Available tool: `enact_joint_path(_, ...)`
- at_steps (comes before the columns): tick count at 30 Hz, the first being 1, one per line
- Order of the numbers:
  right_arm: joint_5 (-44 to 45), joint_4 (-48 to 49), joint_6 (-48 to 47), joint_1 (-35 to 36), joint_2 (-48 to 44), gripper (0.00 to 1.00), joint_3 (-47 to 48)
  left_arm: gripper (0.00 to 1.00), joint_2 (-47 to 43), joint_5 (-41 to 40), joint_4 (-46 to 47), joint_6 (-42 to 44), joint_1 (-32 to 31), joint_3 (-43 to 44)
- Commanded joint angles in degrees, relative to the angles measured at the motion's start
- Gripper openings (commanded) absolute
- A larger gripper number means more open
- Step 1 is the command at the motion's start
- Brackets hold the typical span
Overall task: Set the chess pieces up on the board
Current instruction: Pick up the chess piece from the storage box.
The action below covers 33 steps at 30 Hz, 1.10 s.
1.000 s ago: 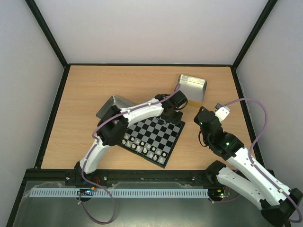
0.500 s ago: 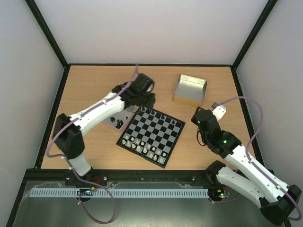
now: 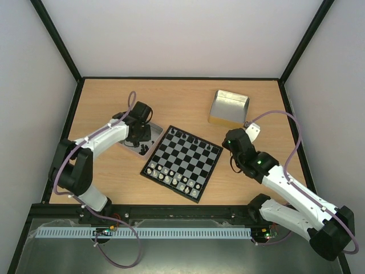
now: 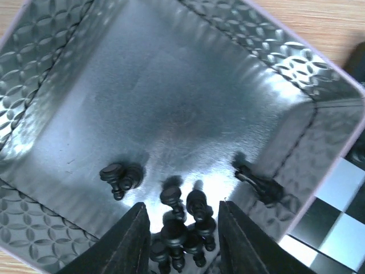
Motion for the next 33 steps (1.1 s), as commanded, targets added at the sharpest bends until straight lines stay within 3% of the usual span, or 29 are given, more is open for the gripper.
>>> enact_joint_path(1, 0.0, 2.0, -0.4, -0.2, 0.4, 0.38, 1.2, 0.33, 2.3, -4.9, -0.2, -0.3, 2.4, -1.7)
enact_joint_path(6, 0.5, 1.8, -1.1, -0.2, 0.5, 0.37, 1.5, 0.26, 5.2, -3.2, 2.7, -1.0, 3.4, -2.8)
enact_joint_path(12, 2.8, 1.2, -1.5, -0.2, -0.7, 0.37, 1.8, 0.3, 8.9, -4.2, 3.5, -2.7, 4.0, -1.2)
enact_joint_path(16, 3.9, 0.3, -1.2, -0.2, -1.4, 0.37, 1.7, 0.25, 10.2, -5.1, 3.2, -2.6, 4.1, -1.4)
enact_joint_path(25, 6.8, -0.8, -0.9, -0.2, -3.4, 0.36, 2.0, 0.07, 9.3, -4.0, 4.0, -1.9, 4.2, -2.0)
enact_joint_path(33, 6.7, -1.1, 0.0, -0.2, -4.3, 0.36, 1.5, 0.04, 4.3, -2.3, 3.2, -0.5, 3.8, -0.6)
